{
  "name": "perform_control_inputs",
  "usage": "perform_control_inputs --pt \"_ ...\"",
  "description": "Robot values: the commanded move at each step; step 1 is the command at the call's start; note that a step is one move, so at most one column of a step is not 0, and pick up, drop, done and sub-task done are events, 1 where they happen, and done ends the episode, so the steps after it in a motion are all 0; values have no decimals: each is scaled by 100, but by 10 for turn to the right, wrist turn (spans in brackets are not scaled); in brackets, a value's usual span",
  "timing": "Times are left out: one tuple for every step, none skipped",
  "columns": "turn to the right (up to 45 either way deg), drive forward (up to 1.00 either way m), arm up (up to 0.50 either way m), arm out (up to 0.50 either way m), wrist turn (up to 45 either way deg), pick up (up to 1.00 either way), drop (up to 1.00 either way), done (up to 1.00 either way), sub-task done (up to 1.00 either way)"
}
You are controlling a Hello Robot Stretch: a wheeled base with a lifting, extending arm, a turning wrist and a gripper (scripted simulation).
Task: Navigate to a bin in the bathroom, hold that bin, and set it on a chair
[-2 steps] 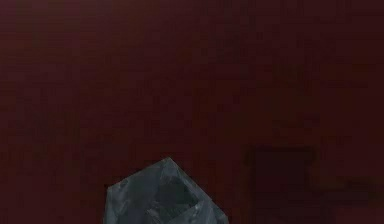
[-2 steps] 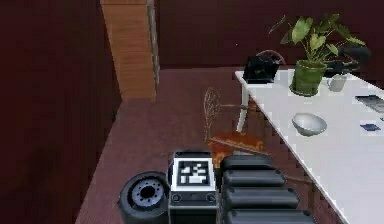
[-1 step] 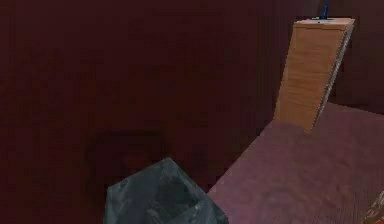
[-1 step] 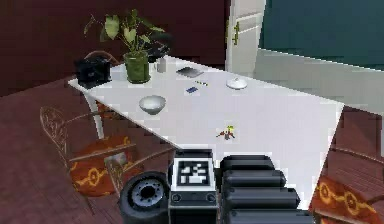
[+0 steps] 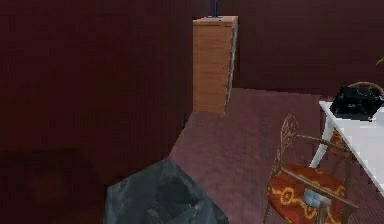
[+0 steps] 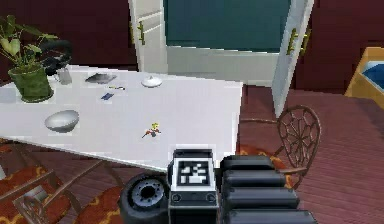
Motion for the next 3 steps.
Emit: perform_control_inputs --pt "0 0 0 44 0 0 0 0 0" --pt "0 0 0 0 390 0 0 0 0" --pt "0 0 -44 0 0 0 0 0 0"
